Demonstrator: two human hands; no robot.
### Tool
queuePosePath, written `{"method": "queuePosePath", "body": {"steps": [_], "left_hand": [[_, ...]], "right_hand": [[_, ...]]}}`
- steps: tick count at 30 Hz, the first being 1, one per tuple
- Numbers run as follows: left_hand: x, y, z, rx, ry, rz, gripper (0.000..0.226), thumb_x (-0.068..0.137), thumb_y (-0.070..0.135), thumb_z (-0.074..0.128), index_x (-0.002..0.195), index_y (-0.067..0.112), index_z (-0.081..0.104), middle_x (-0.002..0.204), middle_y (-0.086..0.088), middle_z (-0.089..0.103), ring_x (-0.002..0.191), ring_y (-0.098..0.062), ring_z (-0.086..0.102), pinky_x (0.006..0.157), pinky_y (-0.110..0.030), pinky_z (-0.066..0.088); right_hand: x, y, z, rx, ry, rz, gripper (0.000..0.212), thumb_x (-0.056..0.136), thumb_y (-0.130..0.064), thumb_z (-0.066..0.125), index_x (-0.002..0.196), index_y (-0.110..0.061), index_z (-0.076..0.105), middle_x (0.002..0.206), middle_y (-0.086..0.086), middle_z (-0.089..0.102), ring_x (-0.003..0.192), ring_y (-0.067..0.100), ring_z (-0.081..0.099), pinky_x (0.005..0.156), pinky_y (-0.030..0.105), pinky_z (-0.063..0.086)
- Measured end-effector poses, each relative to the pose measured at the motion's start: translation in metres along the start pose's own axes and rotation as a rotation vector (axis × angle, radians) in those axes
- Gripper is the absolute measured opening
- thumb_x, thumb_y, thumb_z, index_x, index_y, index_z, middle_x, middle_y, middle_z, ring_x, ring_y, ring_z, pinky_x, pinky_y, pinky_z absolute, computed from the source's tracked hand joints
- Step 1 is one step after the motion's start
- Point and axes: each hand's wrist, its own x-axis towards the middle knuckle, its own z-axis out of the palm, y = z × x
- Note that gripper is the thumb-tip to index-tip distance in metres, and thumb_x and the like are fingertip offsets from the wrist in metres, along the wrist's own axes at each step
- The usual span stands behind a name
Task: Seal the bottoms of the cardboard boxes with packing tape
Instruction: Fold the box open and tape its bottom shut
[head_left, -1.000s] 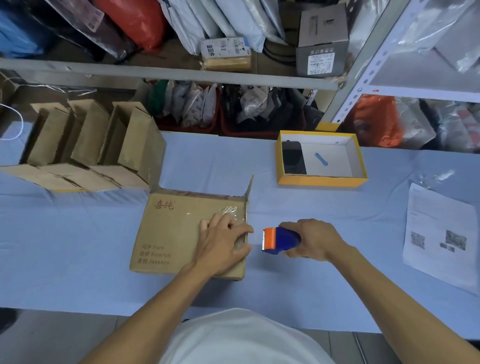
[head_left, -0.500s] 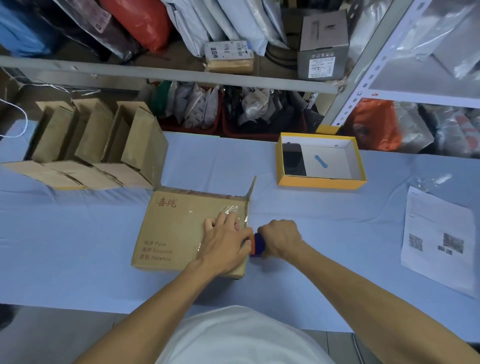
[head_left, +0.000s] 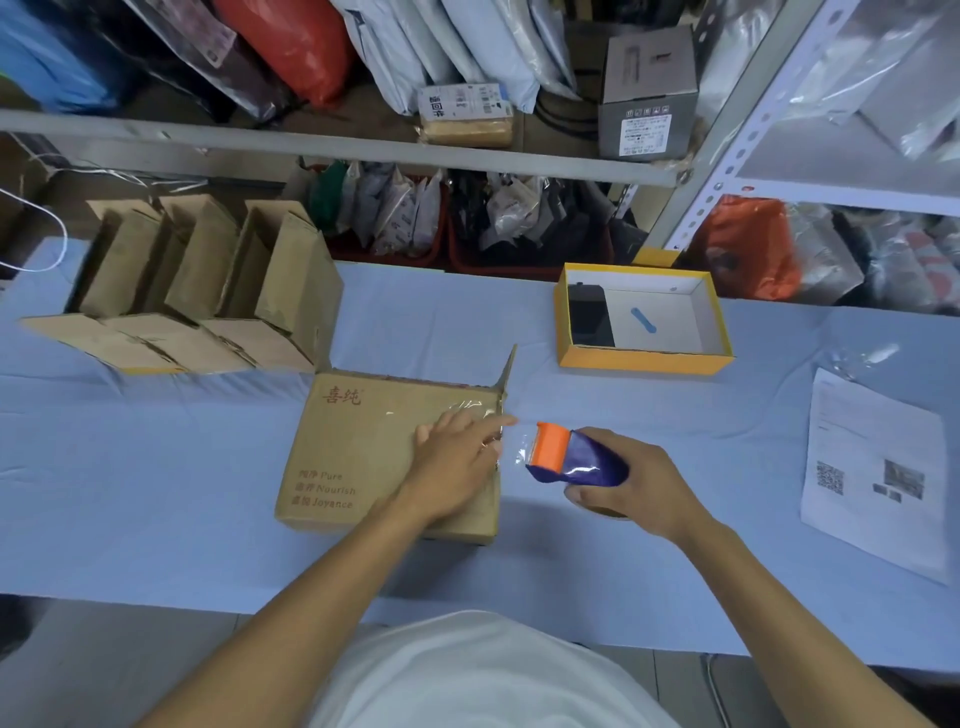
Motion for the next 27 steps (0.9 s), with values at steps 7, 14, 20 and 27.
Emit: {"method": "queuePosePath", "body": {"steps": [7, 14, 20, 27], "left_hand": [[-0.018, 0.002, -0.023, -0.672, -0.044, -0.198, 0.013, 0.095, 0.023, 0.058, 0.091, 0.018, 0.069, 0.083, 0.003, 0.072, 0.076, -0.013, 0.067, 0.074, -0.031, 0.053], [-0.029, -0.001, -0.028, -0.614, 0.101, -0.271, 0.023, 0.086, 0.011, 0.070, 0.064, 0.016, 0.065, 0.052, 0.010, 0.061, 0.050, -0.006, 0.057, 0.051, -0.015, 0.044], [-0.042, -0.024, -0.036, -0.289, 0.147, -0.304, 0.026, 0.080, 0.006, 0.067, 0.056, 0.014, 0.066, 0.055, 0.017, 0.066, 0.053, 0.009, 0.059, 0.055, -0.011, 0.044], [-0.048, -0.020, -0.021, -0.030, 0.199, -0.345, 0.024, 0.085, 0.022, 0.064, 0.062, 0.014, 0.063, 0.071, 0.002, 0.071, 0.076, -0.023, 0.066, 0.068, -0.033, 0.052]], "right_hand": [[-0.004, -0.031, 0.006, 0.031, -0.053, -0.170, 0.070, 0.064, -0.045, 0.090, 0.118, -0.063, 0.049, 0.116, -0.032, 0.058, 0.112, -0.001, 0.055, 0.076, 0.018, 0.056], [-0.003, -0.038, 0.016, -0.115, -0.097, -0.190, 0.069, 0.065, -0.054, 0.086, 0.121, -0.059, 0.047, 0.116, -0.033, 0.057, 0.109, -0.001, 0.055, 0.079, 0.020, 0.056], [-0.009, -0.019, 0.010, -0.227, -0.114, -0.177, 0.068, 0.065, -0.049, 0.084, 0.117, -0.066, 0.044, 0.108, -0.028, 0.063, 0.100, 0.008, 0.062, 0.083, 0.031, 0.057], [-0.008, -0.007, 0.016, -0.207, -0.145, -0.127, 0.067, 0.061, -0.062, 0.080, 0.113, -0.071, 0.040, 0.106, -0.034, 0.059, 0.100, 0.009, 0.062, 0.078, 0.026, 0.059]]}}
